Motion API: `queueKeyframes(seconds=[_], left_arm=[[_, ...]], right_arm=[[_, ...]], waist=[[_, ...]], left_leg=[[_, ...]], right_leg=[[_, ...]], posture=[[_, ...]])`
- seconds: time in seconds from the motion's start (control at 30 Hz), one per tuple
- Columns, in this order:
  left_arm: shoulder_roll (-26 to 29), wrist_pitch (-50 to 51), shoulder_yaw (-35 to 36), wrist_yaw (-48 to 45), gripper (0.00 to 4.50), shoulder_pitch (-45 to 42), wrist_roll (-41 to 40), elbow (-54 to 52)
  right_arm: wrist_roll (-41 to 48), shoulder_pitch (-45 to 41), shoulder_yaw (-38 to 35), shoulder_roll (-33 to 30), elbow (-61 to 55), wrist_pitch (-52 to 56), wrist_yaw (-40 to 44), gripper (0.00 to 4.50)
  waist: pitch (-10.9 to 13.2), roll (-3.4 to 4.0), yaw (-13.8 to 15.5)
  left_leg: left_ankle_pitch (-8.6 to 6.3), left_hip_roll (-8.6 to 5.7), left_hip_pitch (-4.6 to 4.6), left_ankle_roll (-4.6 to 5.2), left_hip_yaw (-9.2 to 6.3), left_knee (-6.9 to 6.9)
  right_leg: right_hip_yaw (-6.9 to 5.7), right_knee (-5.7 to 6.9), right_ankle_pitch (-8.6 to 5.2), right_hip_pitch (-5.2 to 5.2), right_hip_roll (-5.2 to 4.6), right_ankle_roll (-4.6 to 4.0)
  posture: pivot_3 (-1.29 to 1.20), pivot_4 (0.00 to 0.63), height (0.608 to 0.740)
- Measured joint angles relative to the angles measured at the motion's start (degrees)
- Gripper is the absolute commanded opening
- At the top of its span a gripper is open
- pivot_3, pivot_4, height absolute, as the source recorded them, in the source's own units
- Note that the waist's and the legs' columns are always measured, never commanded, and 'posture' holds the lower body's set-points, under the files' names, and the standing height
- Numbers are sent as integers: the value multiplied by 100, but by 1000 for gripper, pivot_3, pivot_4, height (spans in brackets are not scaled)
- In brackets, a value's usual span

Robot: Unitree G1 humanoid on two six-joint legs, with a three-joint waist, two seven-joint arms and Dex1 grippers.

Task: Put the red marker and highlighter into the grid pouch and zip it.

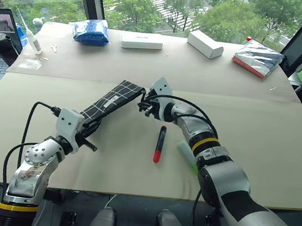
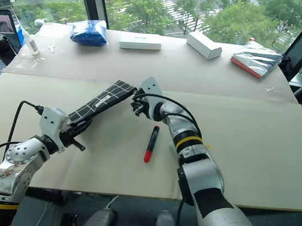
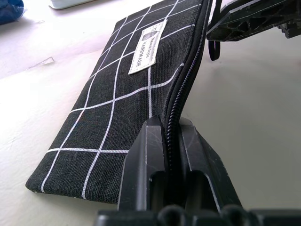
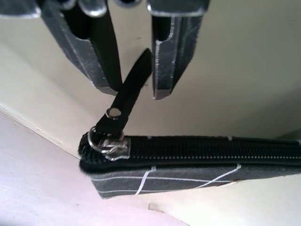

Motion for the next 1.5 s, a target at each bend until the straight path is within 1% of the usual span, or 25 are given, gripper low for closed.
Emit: queueKeyframes(seconds=[0.13,0.27,0.3,0.37,0.53,0.63,0.97,1.1,1.17,1.2,1.23,1.27,1.3,1.33,1.4,1.5], left_arm=[[-25,0,0,16,0,-1,3,0],[-28,-1,0,12,0,-7,7,15],[-28,-1,-1,11,0,-11,8,21],[-32,-1,-6,9,0,-65,16,87],[-33,-1,-6,-11,0,-114,66,118],[-34,-2,-9,-44,0,-115,70,119],[-34,-7,-8,-136,0,-242,76,238],[-34,-7,-8,-170,0,-248,78,244],[-34,-7,-9,-178,0,-265,78,245],[-34,-7,-8,-181,0,-266,79,244],[-35,-7,-9,-183,0,-265,79,245],[-35,-7,-9,-185,0,-265,80,245],[-37,-7,-9,-185,0,-266,81,245],[-42,-7,-10,-186,0,-267,80,244],[-52,-9,-18,-188,0,-272,80,246],[-56,-9,-8,-186,0,-257,80,250]], right_arm=[[-15,0,6,22,-2,-2,14,80],[-85,79,119,22,-236,-1,352,80],[-99,143,203,27,-402,6,487,80],[-105,539,505,40,-1176,58,1049,80],[-65,1115,966,180,-2365,510,1643,80],[-41,1144,1009,302,-2731,765,1650,80],[-3,1170,1197,544,-3171,1183,1694,80],[-4,1213,1222,547,-3209,1284,1679,1104],[-1,1213,1173,521,-3176,1309,1613,1929],[18,1212,1125,488,-3170,1344,1598,2253],[45,1212,1086,457,-3170,1375,1593,2449],[160,1211,939,390,-3175,1457,1580,2902],[278,1212,808,286,-3269,1642,1601,3200],[393,1217,734,210,-3372,1775,1648,3200],[889,1352,458,-210,-4117,2336,1949,3200],[1449,1747,71,-1006,-5325,2912,2321,3200]], waist=[[0,0,0],[0,0,1],[0,0,1],[0,0,2],[0,0,5],[0,0,13],[0,0,20],[0,0,20],[0,0,21],[0,0,22],[0,0,23],[0,0,25],[0,0,26],[0,0,31],[0,0,54],[0,-1,69]], left_leg=[[0,0,0,0,0,0],[0,0,0,0,0,0],[0,0,0,0,0,0],[0,0,0,0,0,0],[0,0,0,-1,-1,1],[1,1,2,-1,-1,1],[1,0,1,-2,-2,1],[1,0,1,-2,-2,1],[1,1,1,-2,-2,1],[1,0,1,-2,-2,2],[1,0,0,-2,-2,2],[1,0,0,-2,-2,2],[1,0,-1,-2,-2,2],[1,0,-2,-2,-2,2],[1,-2,-8,-2,-5,4],[1,-4,-8,-2,-6,5]], right_leg=[[0,0,0,0,0,0],[0,0,0,0,0,0],[0,0,0,0,0,0],[0,0,0,0,0,0],[-1,2,0,0,0,0],[-2,3,0,0,0,0],[-3,2,0,0,0,0],[-3,2,0,0,0,0],[-4,2,0,0,0,0],[-3,2,0,0,0,0],[-3,2,0,0,0,0],[-3,2,0,0,-1,0],[-3,1,0,0,-1,0],[-3,1,0,0,-1,0],[-5,-2,0,1,-3,0],[-6,-11,0,7,-5,1]], posture=[[0,150,740],[0,150,740],[0,150,740],[0,150,740],[0,150,740],[0,150,740],[0,150,740],[0,150,740],[0,150,740],[0,150,740],[0,150,740],[0,150,740],[0,150,740],[0,150,740],[0,150,740],[0,150,740]])
